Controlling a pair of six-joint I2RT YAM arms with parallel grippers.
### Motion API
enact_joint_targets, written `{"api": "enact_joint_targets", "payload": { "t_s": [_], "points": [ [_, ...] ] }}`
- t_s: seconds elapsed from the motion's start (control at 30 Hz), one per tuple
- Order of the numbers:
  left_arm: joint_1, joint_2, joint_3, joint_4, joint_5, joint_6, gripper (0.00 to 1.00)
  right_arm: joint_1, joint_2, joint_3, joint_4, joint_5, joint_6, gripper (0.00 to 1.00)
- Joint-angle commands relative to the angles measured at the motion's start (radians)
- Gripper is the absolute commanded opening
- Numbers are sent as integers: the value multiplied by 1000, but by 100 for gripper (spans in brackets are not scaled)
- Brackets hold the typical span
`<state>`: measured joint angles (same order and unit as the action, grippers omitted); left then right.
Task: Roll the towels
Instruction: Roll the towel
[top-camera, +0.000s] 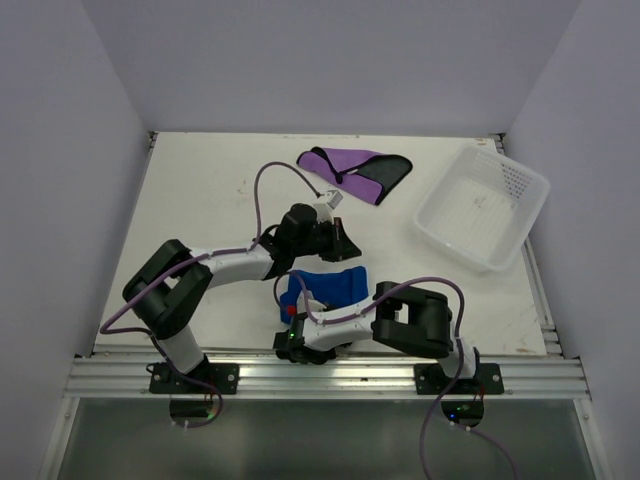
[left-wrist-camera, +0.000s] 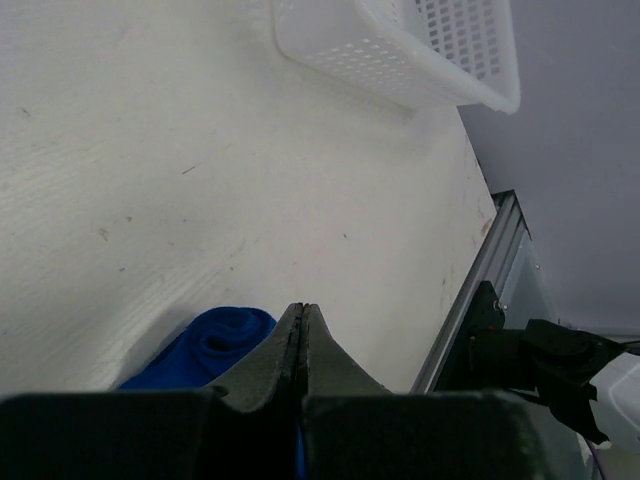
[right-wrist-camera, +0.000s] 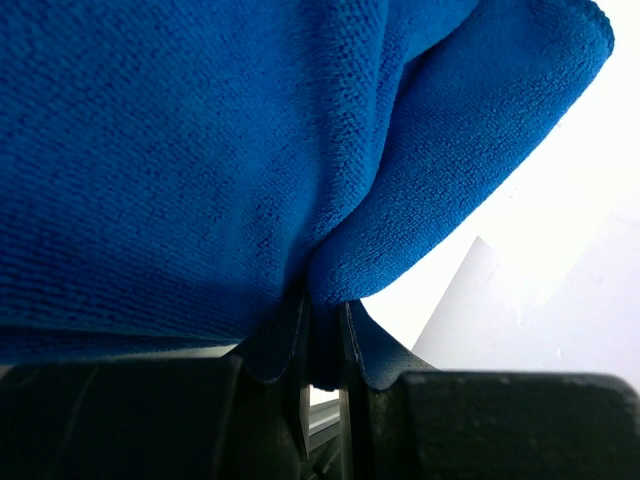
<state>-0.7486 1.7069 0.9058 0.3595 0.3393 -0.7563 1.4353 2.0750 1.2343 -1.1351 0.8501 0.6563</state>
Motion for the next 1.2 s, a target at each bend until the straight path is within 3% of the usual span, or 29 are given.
{"api": "enact_joint_targets", "payload": {
  "t_s": [0.0, 0.43, 0.93, 1.17],
  "points": [
    [-3, -21, -10, 149, 139, 66, 0, 5, 34, 22, 147, -103, -24, 0],
    [-1, 172, -24, 426, 497, 41, 0, 5, 99, 65, 138, -114, -49, 0],
    [-3, 260, -38, 303, 376, 147, 0, 5, 85, 62, 164, -132, -47, 0],
    [-3, 281, -28, 193, 215, 170, 0, 5, 62, 65, 170, -135, -40, 1]
  ]
}}
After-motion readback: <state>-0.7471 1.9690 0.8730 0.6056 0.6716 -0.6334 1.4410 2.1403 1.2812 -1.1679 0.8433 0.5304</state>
